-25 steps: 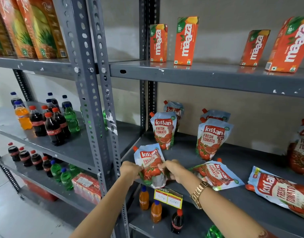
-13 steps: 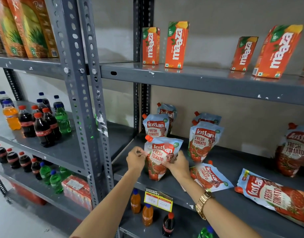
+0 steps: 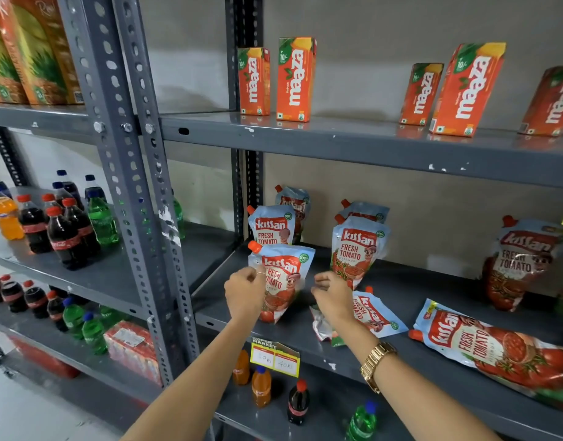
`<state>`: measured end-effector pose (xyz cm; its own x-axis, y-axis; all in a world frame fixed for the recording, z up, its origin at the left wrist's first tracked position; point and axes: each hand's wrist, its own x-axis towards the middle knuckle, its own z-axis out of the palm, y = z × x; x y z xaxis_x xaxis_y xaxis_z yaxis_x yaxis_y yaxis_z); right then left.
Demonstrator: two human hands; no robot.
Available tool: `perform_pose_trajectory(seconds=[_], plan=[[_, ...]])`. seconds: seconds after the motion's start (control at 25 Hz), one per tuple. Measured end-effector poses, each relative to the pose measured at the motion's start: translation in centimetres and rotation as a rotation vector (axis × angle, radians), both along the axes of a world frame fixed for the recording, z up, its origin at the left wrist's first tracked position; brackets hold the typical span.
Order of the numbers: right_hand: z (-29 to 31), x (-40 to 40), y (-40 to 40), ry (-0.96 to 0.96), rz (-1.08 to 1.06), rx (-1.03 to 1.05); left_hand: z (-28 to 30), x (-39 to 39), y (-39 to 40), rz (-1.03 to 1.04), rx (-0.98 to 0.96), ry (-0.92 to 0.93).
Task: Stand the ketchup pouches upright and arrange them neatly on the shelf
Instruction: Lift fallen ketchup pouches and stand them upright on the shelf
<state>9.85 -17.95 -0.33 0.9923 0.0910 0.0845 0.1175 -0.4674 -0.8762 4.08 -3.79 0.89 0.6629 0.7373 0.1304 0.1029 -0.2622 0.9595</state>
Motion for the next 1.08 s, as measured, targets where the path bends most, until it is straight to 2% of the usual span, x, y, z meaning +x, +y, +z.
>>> perform_pose_trajectory(seconds=[0.2, 0.32, 0.64, 0.8, 0.88, 1.0, 1.08], plan=[[-0.8, -0.3, -3.8, 0.049, -0.102, -0.055, 0.1, -0.1, -4.0, -0.331, 0.187, 0.130], [-1.6, -0.8, -5.5, 0.041, -0.153, -0.102, -0.3, 0.4, -6.3, -0.414, 0.374, 0.171], [-3.6, -1.9, -9.6, 0.201, -0.171, -0.094, -2.5, 2.6, -8.6, -0.514, 0.147, 0.438], [-3.6, -2.3, -10.2, 0.215, -0.145, -0.164, -2.2, 3.1, -9.1, -0.543, -0.083, 0.493], [-3.8, -2.2, -10.3, 0.271, -0.158, -0.098, -1.7, 2.7, -9.2, -0.548, -0.124, 0.542], [-3.5, -2.5, -10.5, 0.402, -0.232, 0.041, -0.7, 1.3, -8.9, -0.705, -0.124, 0.740], [-3.5, -2.7, -10.9, 0.493, -0.261, 0.122, -1.0, 0.7, -8.8, -0.766, -0.170, 0.794]])
